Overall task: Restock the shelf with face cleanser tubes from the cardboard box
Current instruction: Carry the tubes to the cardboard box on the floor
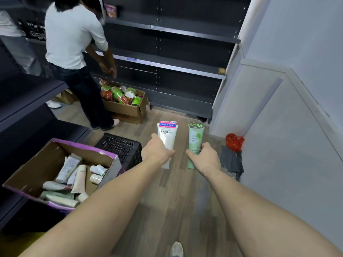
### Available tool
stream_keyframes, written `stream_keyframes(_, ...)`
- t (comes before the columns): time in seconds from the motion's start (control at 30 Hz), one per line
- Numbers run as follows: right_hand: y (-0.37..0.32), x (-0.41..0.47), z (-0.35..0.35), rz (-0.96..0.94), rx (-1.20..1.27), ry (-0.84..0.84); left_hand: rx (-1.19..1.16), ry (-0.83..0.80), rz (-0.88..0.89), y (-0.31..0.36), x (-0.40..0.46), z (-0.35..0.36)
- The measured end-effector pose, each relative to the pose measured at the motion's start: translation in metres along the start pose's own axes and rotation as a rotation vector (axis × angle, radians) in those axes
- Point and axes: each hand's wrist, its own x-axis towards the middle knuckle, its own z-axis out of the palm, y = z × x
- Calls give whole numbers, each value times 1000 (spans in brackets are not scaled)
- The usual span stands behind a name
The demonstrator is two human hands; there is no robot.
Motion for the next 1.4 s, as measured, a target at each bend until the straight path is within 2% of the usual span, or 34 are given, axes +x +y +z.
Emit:
stream_keyframes(0.2, -39, 87, 3, -81, -33, -64, -17, 75, -80, 23, 61, -6)
stream_keyframes(0.37, -98, 117, 39, -198, -52, -193, -73, 151, -223, -7, 102, -29)
stream_keyframes(0.67, -213, 110, 149, -441, -158, -417, -298, 366, -566, -145, 140, -89)
stream_keyframes(0.97, -313, 50, 263, -672, -249, -653, -410, 437, -845, -271, 146, -126)
stream_keyframes(1.17, -335, 33, 325, -735, -336, -819, -465, 438, -1006, -321, 147, -124)
stream_keyframes(1.27, -328, 32, 354, -716, -375, -877, -517, 470, -1057, -337, 151, -104)
stream_keyframes(1.4, -307, 44, 394, -729, -514, -925, -576, 417, -1174, -354, 160, -58)
